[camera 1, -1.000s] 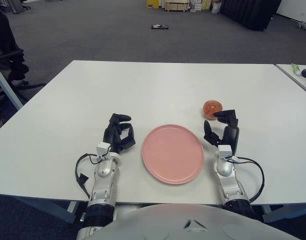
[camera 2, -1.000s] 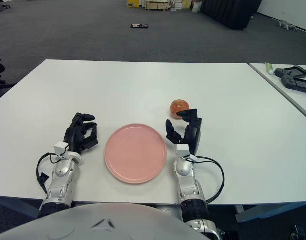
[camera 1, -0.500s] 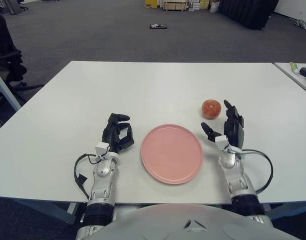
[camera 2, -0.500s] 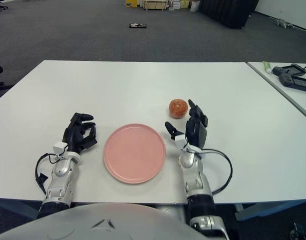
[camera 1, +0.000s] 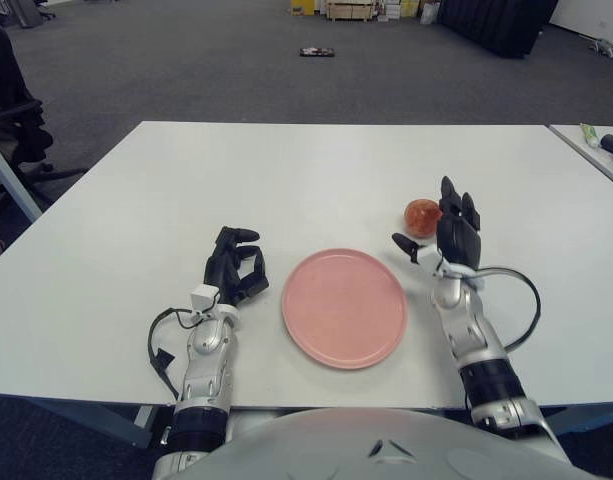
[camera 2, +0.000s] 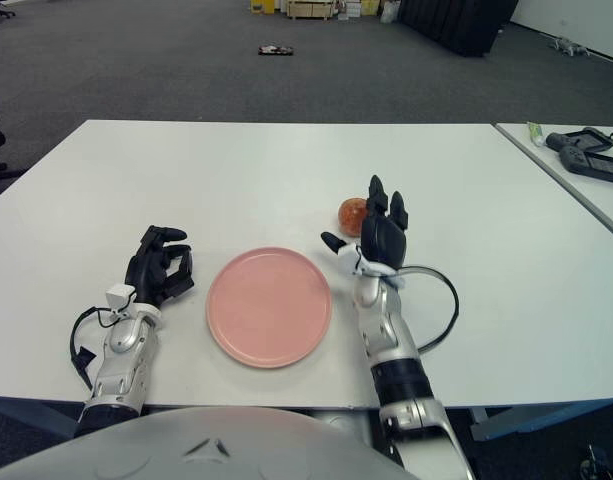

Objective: Put the apple into the plate.

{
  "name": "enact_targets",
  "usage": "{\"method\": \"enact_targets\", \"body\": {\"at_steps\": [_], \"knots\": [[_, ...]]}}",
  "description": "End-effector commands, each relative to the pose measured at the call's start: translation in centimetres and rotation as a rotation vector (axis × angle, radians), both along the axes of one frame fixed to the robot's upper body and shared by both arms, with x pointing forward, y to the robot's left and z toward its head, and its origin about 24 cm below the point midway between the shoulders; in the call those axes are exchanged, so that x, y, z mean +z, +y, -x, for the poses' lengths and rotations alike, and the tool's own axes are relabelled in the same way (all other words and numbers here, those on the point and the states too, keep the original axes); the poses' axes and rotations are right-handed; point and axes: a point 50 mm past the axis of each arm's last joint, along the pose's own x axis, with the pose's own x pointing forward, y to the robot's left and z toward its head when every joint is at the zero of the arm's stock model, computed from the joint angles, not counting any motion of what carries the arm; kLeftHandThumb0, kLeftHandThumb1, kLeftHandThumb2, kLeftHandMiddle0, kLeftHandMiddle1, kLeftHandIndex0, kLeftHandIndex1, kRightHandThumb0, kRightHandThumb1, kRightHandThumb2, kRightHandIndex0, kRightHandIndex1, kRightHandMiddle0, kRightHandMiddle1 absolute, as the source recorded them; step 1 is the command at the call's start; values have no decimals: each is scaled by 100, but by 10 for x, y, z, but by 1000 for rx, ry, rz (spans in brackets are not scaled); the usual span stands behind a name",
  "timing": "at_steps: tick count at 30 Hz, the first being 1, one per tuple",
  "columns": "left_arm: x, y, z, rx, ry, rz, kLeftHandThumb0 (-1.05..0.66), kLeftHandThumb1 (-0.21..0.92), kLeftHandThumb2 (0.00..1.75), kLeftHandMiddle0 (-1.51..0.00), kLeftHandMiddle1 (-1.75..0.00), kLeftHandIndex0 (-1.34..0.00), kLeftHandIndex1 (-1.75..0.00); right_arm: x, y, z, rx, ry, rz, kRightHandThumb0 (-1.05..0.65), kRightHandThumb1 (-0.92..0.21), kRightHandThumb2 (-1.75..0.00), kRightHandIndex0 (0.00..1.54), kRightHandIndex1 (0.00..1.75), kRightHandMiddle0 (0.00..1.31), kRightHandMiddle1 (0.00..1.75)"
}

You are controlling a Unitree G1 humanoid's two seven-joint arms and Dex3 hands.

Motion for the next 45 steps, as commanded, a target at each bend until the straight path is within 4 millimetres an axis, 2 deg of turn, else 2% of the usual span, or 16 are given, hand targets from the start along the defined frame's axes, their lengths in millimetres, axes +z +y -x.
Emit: {"method": "enact_targets", "body": {"at_steps": [1,6,11,16,26,31,33,37,40,45], "knots": [[-17,1,10,6,96,7,-1,49,112,-49,-170,-28,-175,8,-7,-18,-5,-6,35,-89,-42,-70,0,0,0,0],[-18,1,10,8,95,4,-1,48,112,-50,-169,-29,-175,9,-9,-32,-16,0,57,-87,-40,-70,0,0,0,0],[-18,0,10,10,95,-3,-1,48,114,-50,-171,-28,-175,13,-7,-43,-23,5,91,-86,-35,-79,0,0,0,0],[-17,0,10,9,84,7,-1,48,113,-49,-171,-28,-175,15,-4,-53,-18,26,100,-85,-35,-83,0,0,0,0],[-18,1,11,17,76,15,-1,49,111,-49,-167,-30,-175,6,-5,-68,-13,119,78,-82,-34,-89,0,0,0,0],[-18,1,11,21,79,17,-1,49,111,-49,-168,-29,-175,3,-5,-71,-51,162,52,-70,-26,-102,1,1,0,12],[-19,1,12,25,81,21,-1,49,111,-49,-169,-29,-175,1,-5,-73,-74,192,41,-59,-24,-106,0,13,0,31],[-19,2,12,27,84,24,-1,49,111,-48,-169,-30,-175,-2,-5,-75,-105,251,53,-49,-22,-110,0,32,0,53],[-19,2,13,28,91,20,-1,49,110,-48,-168,-30,-175,-5,-6,-76,-121,327,77,-48,-22,-111,0,46,0,65],[-18,2,13,27,90,16,-1,49,110,-49,-167,-29,-175,-7,-6,-77,-115,411,130,-51,-22,-110,0,59,0,74]]}}
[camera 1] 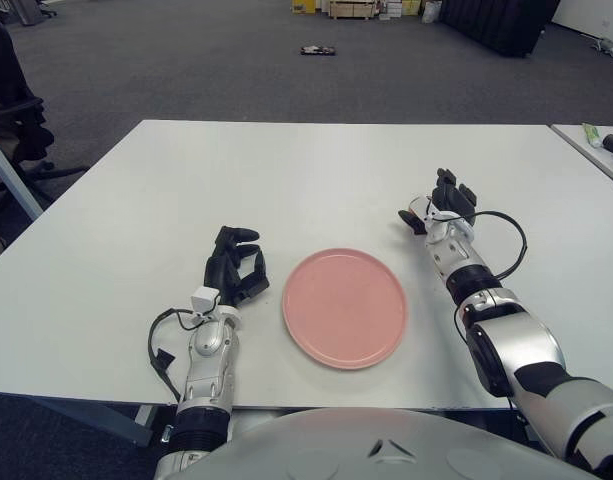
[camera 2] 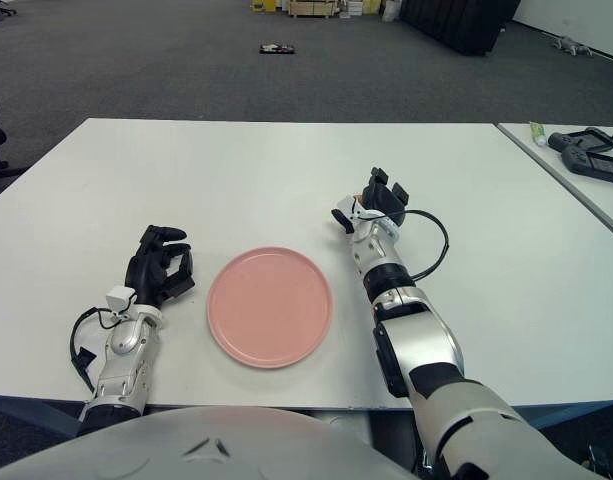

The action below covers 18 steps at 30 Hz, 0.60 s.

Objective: Put the apple into the plate.

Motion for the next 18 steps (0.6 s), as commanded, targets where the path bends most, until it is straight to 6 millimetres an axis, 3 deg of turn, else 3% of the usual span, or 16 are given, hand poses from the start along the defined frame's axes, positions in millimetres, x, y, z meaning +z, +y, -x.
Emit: {"method": "enact_targets", "body": {"at_steps": [1,8,18], "knots": [[-17,2,12,15,109,14,-1,49,111,-50,-168,-29,-175,6,1,-6,16,59,44,-52,-23,-109,0,61,0,75],[-17,3,12,21,115,-3,-1,47,113,-51,-169,-28,-175,3,2,-5,33,192,108,-57,-27,-106,0,70,0,82],[-16,4,11,23,113,-11,-1,45,115,-53,-167,-31,-175,2,1,-2,61,393,147,-65,-35,-99,0,75,0,79]]}}
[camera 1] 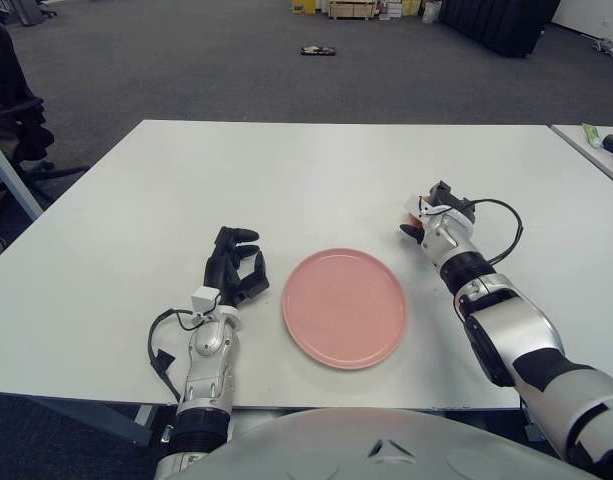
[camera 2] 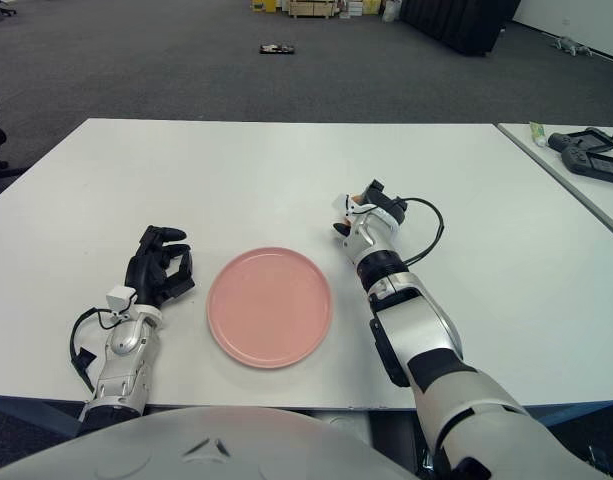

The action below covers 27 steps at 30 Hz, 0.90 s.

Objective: Put the apple into the plate.

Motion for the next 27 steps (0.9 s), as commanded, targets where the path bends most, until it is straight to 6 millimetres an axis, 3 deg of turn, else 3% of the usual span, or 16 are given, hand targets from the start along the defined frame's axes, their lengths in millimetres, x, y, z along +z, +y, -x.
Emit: {"method": "enact_targets", "body": {"at_steps": [1,5,9,13,16,19,27], "knots": [[-17,3,11,15,106,6,-1,46,115,-53,-167,-31,-175,-3,-3,2,7,97,22,-65,-36,-99,0,78,0,79],[-17,4,11,17,108,6,-1,46,114,-52,-167,-30,-175,-4,-5,4,21,133,35,-66,-37,-98,0,89,0,84],[-17,5,11,21,107,2,-1,47,113,-53,-166,-29,-175,-5,-5,5,41,154,51,-67,-36,-100,0,111,0,99],[-16,4,11,18,96,14,-1,44,117,-55,-167,-31,-175,-9,-9,8,65,146,79,-65,-36,-107,5,127,5,138],[-17,5,12,15,97,18,-1,42,119,-55,-168,-32,-175,-9,-10,9,44,110,83,-61,-34,-113,9,131,16,156],[-16,5,12,15,99,13,-1,41,120,-55,-168,-33,-175,-9,-12,10,4,60,68,-49,-43,-108,14,134,41,164],[-16,5,12,26,100,15,-1,43,117,-55,-166,-32,-175,-9,-14,10,-43,-28,41,-45,-40,-114,23,143,58,165]]}}
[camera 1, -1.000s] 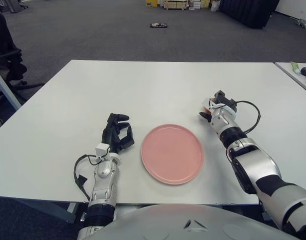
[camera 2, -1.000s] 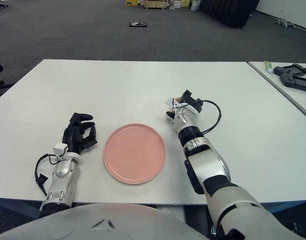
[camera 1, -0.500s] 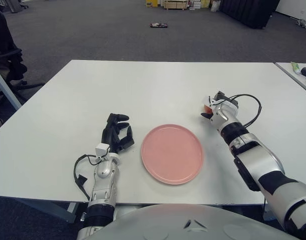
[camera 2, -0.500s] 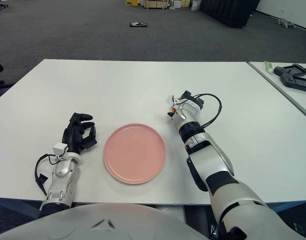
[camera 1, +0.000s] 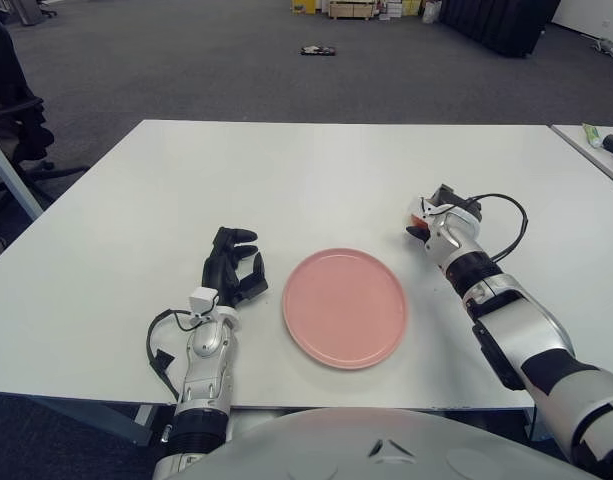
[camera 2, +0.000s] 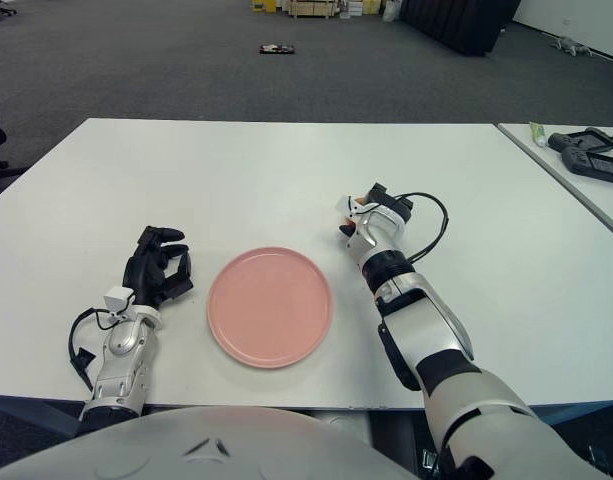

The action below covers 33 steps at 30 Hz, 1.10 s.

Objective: Put the apple into the plate.

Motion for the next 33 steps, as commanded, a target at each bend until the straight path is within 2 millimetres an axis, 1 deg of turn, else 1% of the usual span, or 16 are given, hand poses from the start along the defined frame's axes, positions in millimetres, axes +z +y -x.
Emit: {"method": "enact_targets", "body": {"at_steps": [1,6,8,17,24,27,33], "knots": [[-16,3,11,22,103,16,-1,44,117,-55,-166,-32,-175,-6,-4,5,-37,-18,-23,-45,-39,-115,23,143,59,165],[-15,3,11,30,115,17,-1,45,116,-53,-168,-30,-175,-5,-6,4,-57,-86,-50,-46,-35,-121,27,153,62,166],[-15,3,11,32,115,17,-1,44,117,-54,-168,-31,-175,-4,-6,4,-65,-104,-59,-47,-34,-122,27,157,63,166],[-15,3,12,40,107,28,-1,42,116,-60,-157,-34,-175,-4,-8,5,-88,-180,-84,-47,-32,-124,26,166,64,166],[-16,3,12,46,111,33,-1,39,116,-64,-150,-39,-175,-2,-9,6,-109,-253,-115,-47,-33,-124,24,162,63,167],[-17,3,12,48,114,36,-1,39,116,-64,-149,-40,-175,-2,-9,6,-116,-283,-132,-46,-34,-124,25,161,62,168],[-17,4,13,46,110,43,-1,34,121,-68,-147,-45,-175,-1,-10,7,-121,-336,-150,-46,-34,-124,29,156,61,169]]}}
